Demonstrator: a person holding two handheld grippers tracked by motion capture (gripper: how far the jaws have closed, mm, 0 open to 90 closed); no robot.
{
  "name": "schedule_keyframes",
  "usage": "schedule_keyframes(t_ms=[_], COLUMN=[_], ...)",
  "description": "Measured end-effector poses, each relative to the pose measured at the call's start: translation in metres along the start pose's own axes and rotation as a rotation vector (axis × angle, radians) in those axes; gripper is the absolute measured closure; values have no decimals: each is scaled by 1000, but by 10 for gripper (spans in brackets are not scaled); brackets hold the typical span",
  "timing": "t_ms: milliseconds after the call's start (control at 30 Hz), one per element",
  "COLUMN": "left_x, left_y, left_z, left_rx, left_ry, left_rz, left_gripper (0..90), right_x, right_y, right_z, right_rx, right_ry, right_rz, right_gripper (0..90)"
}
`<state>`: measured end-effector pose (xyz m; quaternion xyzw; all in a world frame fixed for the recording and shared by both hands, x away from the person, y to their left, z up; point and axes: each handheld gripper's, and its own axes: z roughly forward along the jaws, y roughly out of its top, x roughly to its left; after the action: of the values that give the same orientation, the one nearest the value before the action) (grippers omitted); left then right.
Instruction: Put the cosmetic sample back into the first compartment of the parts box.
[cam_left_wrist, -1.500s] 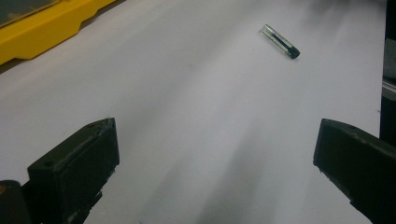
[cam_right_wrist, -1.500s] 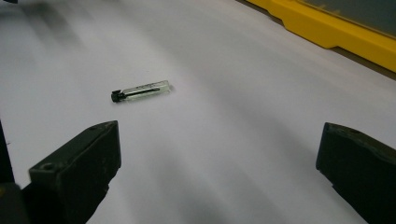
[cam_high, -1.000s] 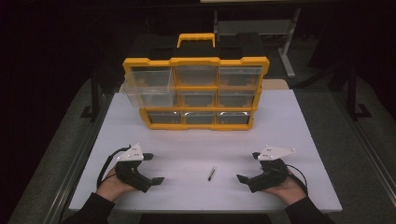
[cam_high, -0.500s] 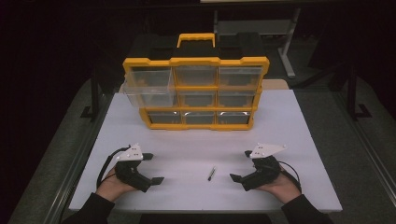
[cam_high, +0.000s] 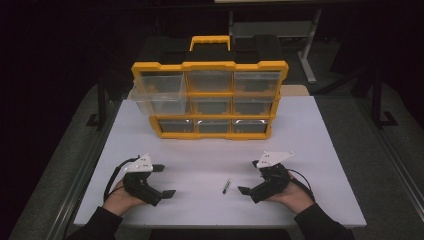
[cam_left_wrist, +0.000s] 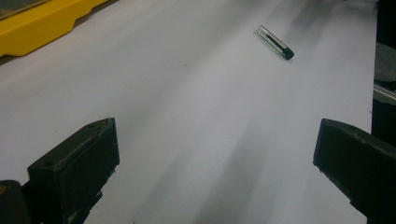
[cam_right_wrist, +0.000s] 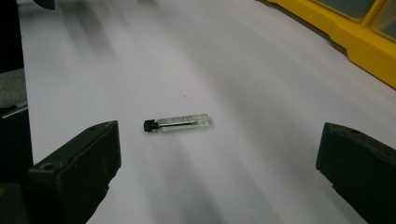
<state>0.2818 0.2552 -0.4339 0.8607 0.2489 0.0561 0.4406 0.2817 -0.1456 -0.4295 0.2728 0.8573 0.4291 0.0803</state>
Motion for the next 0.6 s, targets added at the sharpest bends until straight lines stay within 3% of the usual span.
schedule_keyframes(t_ms=[600], left_x=[0], left_y=[1], left_z=[0], left_rx=[-8], left_ry=[-10], left_rz=[-4], left_gripper=[0], right_x=[3], right_y=[17], right_z=[21], right_rx=[43], right_ry=[55], right_rz=[-44], right_gripper=[0])
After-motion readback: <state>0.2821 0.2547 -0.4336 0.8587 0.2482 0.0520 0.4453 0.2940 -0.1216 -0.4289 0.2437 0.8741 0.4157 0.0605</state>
